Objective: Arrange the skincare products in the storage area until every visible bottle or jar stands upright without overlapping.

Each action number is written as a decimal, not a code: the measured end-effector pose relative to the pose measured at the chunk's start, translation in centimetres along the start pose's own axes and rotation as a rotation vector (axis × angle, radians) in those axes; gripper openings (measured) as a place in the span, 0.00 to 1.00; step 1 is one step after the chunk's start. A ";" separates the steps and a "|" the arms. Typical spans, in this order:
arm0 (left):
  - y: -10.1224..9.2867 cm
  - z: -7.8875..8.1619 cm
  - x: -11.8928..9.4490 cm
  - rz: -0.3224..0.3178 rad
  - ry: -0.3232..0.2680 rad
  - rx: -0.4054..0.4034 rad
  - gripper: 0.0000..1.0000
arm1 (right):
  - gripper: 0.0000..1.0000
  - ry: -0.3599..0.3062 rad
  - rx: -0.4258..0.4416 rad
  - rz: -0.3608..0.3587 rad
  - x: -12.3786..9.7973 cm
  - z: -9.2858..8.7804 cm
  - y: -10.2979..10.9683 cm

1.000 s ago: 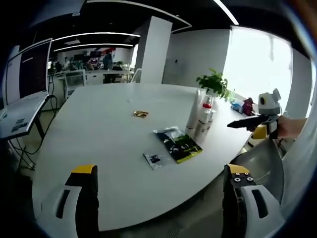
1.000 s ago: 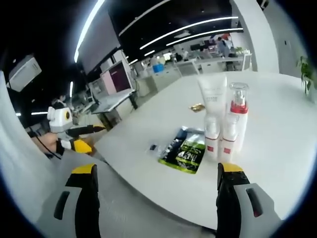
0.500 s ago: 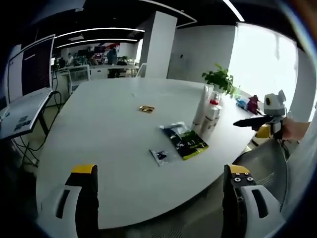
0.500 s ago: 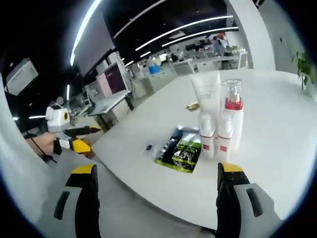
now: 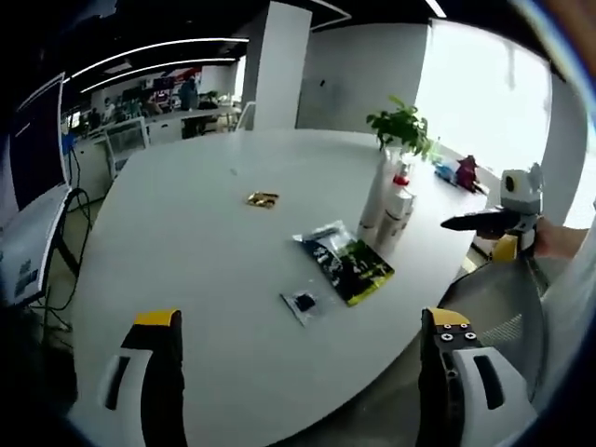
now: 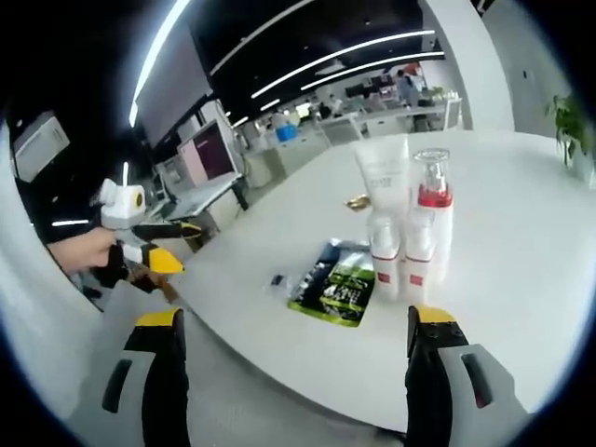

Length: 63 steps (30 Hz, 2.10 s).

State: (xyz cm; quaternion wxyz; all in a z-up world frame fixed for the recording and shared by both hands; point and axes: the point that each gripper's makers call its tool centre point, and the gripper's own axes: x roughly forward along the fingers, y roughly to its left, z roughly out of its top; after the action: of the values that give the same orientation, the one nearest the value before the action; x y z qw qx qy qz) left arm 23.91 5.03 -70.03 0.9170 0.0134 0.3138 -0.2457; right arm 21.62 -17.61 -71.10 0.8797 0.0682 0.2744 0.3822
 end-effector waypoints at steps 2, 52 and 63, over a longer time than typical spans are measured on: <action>0.5 0.5 0.8 0.002 0.015 0.008 0.99 | 0.98 -0.001 0.006 0.000 0.0 0.0 0.1; 5.5 4.8 18.8 -0.108 0.363 0.239 0.95 | 0.92 -0.029 0.125 -0.072 -0.3 0.3 -1.6; 7.1 4.2 21.7 -0.082 0.432 0.211 0.87 | 0.92 -0.031 0.147 -0.078 -0.3 0.2 -1.9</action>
State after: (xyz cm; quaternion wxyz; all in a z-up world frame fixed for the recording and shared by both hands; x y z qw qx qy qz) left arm 44.32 0.93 -80.19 0.8113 0.1486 0.4757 -0.3056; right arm 22.81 -19.10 -71.44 0.8906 0.1279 0.2907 0.3255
